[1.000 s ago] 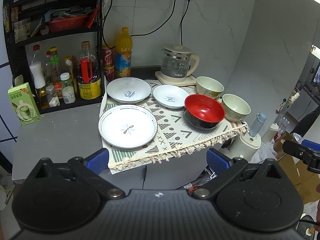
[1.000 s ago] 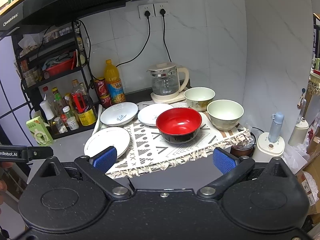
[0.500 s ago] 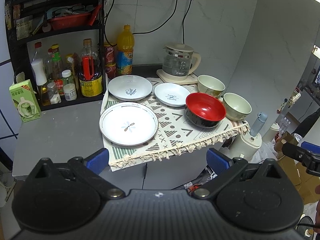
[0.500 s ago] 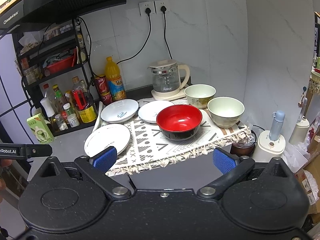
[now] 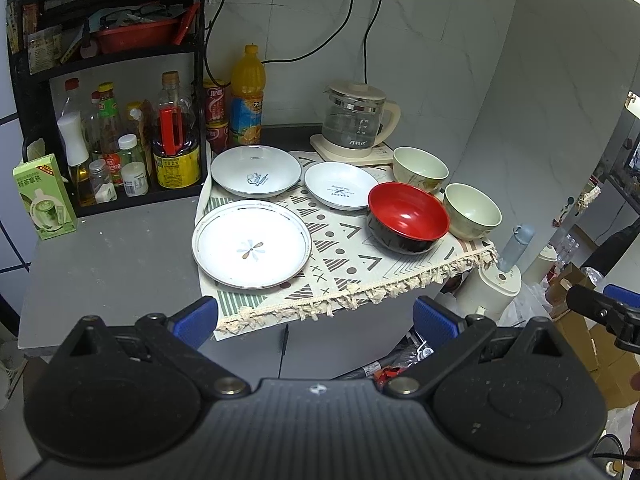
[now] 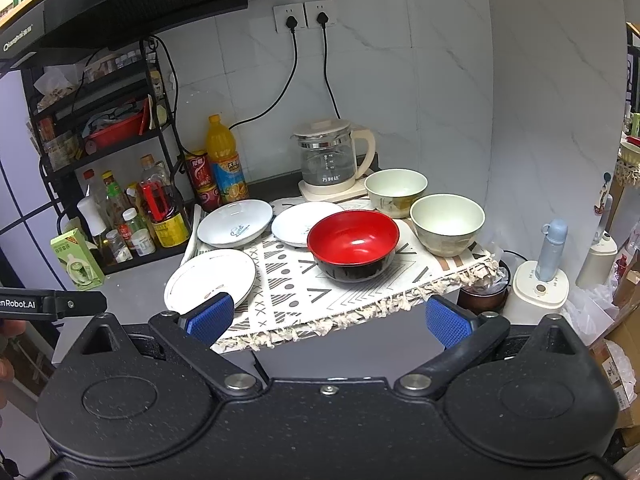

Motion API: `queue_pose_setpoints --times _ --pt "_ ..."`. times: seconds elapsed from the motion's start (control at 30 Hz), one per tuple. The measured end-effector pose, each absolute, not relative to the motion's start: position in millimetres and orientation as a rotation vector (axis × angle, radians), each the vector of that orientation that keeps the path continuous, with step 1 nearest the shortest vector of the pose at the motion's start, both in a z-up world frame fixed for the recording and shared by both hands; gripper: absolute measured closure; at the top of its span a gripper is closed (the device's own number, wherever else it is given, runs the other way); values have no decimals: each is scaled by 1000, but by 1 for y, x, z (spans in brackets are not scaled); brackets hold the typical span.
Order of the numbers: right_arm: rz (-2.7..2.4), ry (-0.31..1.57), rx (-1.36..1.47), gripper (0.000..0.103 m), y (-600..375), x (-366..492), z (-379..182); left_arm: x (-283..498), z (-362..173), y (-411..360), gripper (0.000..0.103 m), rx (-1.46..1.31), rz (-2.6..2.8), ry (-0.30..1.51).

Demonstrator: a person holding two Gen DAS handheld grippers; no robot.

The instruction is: Organize plates and bowls

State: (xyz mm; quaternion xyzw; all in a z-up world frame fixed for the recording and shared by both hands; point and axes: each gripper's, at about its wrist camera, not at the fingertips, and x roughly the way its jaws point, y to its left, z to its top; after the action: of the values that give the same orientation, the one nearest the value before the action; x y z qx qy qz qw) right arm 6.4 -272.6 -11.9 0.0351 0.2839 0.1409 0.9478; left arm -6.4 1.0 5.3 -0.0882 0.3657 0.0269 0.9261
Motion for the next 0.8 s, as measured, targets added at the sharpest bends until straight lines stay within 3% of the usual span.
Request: queue_pose_setpoints --times 0.8 --pt "299 614 70 0 -278 30 -15 19 5 -6 1 -183 61 763"
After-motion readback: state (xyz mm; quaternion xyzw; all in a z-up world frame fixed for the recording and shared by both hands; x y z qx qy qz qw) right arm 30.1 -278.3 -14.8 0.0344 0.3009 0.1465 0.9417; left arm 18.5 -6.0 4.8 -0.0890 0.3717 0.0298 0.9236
